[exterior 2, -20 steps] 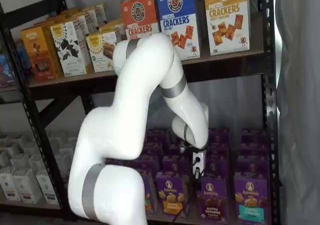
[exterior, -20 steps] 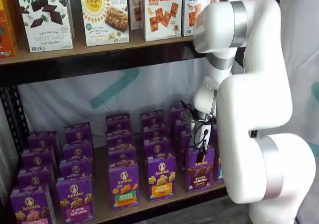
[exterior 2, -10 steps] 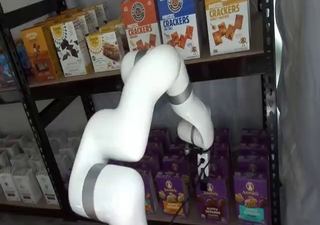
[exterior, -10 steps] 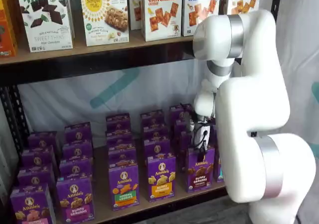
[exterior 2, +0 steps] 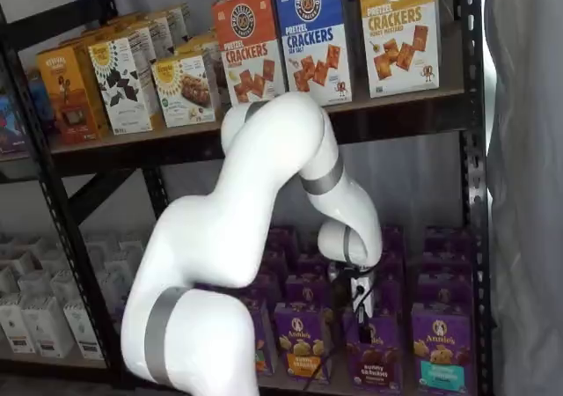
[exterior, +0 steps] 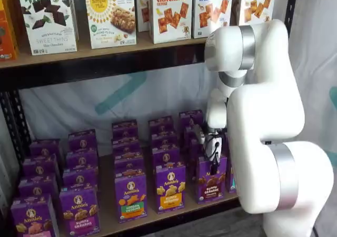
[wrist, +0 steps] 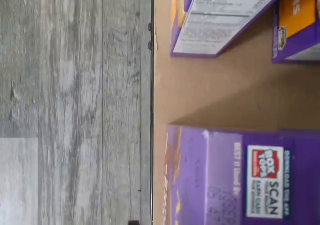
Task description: Pick up the purple box with a brown patch in the center, on the bottom shelf, the fifth box from the left
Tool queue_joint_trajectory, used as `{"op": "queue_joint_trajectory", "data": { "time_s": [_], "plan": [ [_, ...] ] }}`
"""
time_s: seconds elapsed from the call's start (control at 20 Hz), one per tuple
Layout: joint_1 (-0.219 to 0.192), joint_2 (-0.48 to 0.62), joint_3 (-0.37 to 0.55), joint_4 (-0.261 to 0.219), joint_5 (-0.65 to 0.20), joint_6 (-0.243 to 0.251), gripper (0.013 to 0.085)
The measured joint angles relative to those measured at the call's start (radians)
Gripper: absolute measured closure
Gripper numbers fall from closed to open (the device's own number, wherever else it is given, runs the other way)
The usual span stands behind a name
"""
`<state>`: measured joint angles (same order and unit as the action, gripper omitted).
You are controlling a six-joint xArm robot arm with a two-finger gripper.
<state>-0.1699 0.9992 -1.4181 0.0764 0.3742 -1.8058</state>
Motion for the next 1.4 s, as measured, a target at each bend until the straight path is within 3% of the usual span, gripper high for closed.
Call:
{"op": "queue_joint_trajectory", "data": {
  "time_s": [0.4,0.9,1.3,1.4],
  "plan": [
    [-0.002,0.021,0.003,0.020,-0.040,-0.022,0.0130],
    [-0.003,0.017,0.006,0.024,-0.027,-0.027,0.0370],
    [0.001,0.008,0.014,0.005,-0.017,-0.004,0.0370],
    [0.002,0.006,0.017,0.000,-0.018,0.002,0.0450]
  ]
}}
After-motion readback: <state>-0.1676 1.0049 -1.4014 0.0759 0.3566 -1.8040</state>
